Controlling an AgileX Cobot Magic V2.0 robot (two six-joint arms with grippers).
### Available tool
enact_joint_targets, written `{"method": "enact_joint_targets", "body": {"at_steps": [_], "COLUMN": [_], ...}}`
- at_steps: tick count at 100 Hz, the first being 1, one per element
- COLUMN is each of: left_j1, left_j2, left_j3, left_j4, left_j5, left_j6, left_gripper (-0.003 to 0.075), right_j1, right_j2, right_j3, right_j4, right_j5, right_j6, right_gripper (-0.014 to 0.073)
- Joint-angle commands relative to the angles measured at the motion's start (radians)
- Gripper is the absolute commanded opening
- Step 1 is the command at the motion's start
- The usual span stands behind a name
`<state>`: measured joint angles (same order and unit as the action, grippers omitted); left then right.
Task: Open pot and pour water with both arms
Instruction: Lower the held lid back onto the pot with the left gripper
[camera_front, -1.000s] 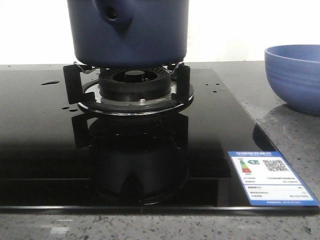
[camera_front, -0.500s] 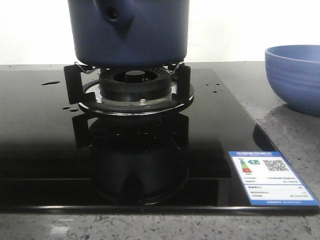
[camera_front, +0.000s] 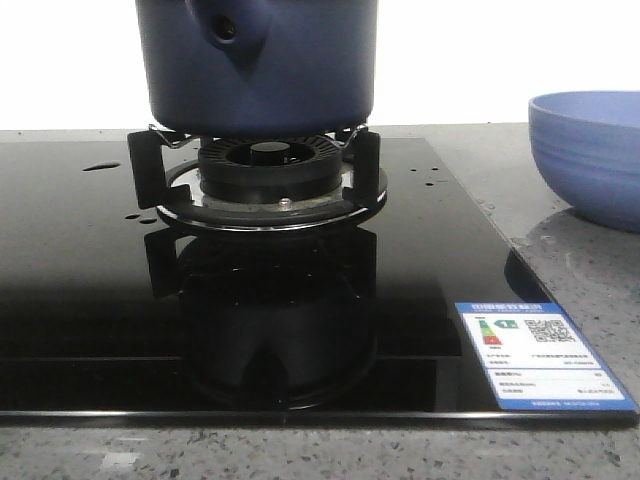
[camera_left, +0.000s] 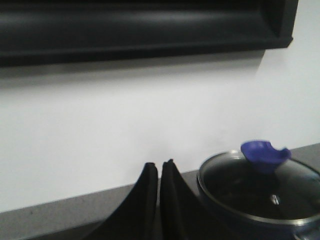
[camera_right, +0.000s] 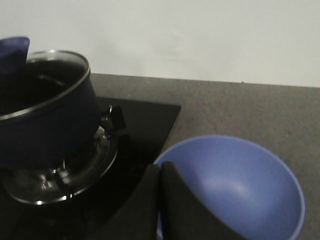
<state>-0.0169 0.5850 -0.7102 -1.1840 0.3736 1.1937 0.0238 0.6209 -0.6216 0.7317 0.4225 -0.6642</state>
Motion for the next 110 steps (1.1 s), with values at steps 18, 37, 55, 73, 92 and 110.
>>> {"method": "enact_joint_targets", "body": {"at_steps": [18,37,55,73,92,110], "left_j1": [-0.017,-0.015,-0.015,-0.015,-0.015,-0.015], "left_j2": [-0.379,-0.542,-0.567,-0.567,-0.567,-0.567], "left_j3": [0.311,0.411,0.416,0.416,0.416,0.416], "left_j4": [-0.054,-0.098,-0.114,-0.114,-0.114,-0.114], "left_j5": [-0.053,-0.049,-0.026,-0.026,-0.026,-0.026], "left_j6": [0.006,0.006,0.006,0.006,0.006,0.006], "left_gripper": [-0.0019,-0.0019,-0.0019,-0.0019,-0.0019,-0.0019], "right_j1": [0.001,0.001,0.001,0.001,0.001,0.001], "right_j2": [-0.385,-0.513,-0.514,-0.514,-0.514,-0.514], "right_j3": [0.297,0.347,0.347,0.347,0.347,0.347], "right_j4": [0.026,0.051,0.051,0.051,0.051,0.051], "right_j5": [-0.095,-0.126,-0.122,-0.122,-0.122,-0.122], "right_j6": [-0.021,-0.021,-0.021,-0.021,-0.021,-0.021], "right_gripper": [-0.0045,-0.0045,-0.0046,-0.0045,-0.0045,-0.0046]}}
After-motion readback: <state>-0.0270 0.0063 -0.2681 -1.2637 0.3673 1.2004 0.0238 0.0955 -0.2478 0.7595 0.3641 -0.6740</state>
